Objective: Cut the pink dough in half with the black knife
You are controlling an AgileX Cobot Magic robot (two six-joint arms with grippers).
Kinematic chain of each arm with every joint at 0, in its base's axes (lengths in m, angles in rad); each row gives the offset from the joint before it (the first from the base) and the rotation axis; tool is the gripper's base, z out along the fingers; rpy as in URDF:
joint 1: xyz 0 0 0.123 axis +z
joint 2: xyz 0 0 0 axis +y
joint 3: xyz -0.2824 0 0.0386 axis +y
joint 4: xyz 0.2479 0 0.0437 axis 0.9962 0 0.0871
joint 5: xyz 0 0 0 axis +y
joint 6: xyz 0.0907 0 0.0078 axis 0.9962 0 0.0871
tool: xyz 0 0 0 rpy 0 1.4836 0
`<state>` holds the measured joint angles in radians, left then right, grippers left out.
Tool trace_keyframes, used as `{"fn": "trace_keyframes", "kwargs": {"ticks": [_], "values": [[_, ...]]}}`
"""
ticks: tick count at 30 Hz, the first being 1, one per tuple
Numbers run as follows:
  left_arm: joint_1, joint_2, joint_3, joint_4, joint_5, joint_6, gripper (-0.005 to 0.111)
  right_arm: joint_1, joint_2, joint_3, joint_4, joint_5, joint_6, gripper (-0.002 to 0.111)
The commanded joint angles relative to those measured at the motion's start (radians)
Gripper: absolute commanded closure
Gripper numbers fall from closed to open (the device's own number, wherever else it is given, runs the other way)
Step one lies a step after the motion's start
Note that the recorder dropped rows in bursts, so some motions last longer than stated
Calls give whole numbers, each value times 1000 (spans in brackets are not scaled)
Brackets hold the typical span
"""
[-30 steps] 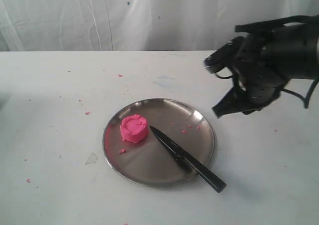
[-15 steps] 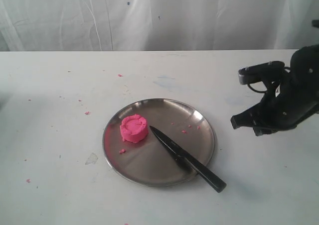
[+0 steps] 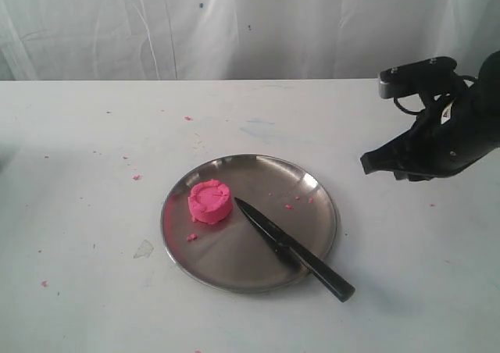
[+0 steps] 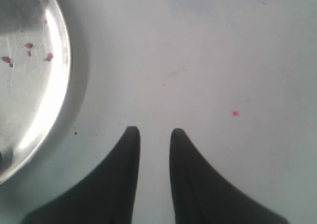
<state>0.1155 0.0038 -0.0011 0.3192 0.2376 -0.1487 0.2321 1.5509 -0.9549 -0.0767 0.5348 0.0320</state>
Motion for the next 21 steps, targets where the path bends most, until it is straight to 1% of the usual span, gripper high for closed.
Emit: {"fn": "trace_keyframes", "kwargs": {"ticks": [1,4,5,7,10,13,16,18,21], "values": [[2,-4,1,4,-2,-1,107,-3,85,-39,240,150,-238,86],[2,-4,1,4,-2,-1,107,-5,148,-108,549,352,-531,82],[2,-4,1,4,-2,-1,107,-5,160,-123,626,394,-581,81],[2,-4,1,4,-2,-1,107,-14,178,-154,717,465,-644,79],[2,-4,1,4,-2,-1,107,-53,178,-199,760,542,-660,77],[2,-4,1,4,-2,-1,107,-126,174,-230,776,607,-658,78],[2,-4,1,4,-2,-1,107,-206,203,-218,788,686,-637,78],[2,-4,1,4,-2,-1,107,-243,230,-189,854,686,-658,78],[2,-4,1,4,-2,-1,107,-251,267,-131,941,686,-771,78]]}}
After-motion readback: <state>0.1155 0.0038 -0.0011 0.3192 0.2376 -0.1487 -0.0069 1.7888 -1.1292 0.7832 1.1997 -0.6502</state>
